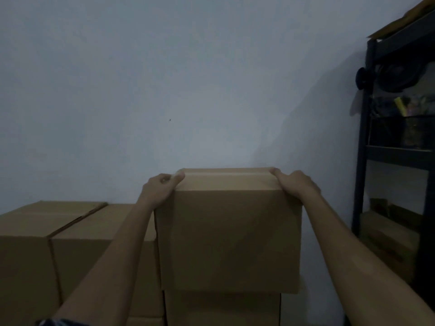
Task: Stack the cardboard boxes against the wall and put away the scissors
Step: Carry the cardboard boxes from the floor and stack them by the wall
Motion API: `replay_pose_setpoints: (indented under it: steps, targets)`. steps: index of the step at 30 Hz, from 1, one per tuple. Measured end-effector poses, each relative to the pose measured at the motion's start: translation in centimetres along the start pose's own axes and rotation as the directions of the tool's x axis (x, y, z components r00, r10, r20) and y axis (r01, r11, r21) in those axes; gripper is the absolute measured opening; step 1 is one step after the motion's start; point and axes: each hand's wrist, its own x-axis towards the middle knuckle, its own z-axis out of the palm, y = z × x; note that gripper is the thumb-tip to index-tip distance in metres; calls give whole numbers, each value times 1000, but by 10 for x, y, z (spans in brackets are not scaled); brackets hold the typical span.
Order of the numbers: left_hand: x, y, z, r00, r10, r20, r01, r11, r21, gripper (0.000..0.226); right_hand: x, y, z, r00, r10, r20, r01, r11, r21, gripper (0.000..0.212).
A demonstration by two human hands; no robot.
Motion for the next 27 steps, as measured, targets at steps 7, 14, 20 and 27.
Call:
replay_pose_setpoints:
  steps: [7,14,20,27]
  targets:
    - [14,-16,46,840,460,-288,-267,813,518,58,-9,-6,55,721,-500,-480,396,865,-307,59]
    - [31,-25,68,827,533,-176,-329,715,617,77,29,-4,68,640,-647,-415,468,756,-458,65]
    - [47,-33,58,896,426,-124,-272,749,603,87,35,-19,84,655,-637,-408,463,764,-450,60]
    - [19,-19,64,909,388,-151,-233,774,589,74,27,-12,69,734,-597,-323,462,788,-407,57]
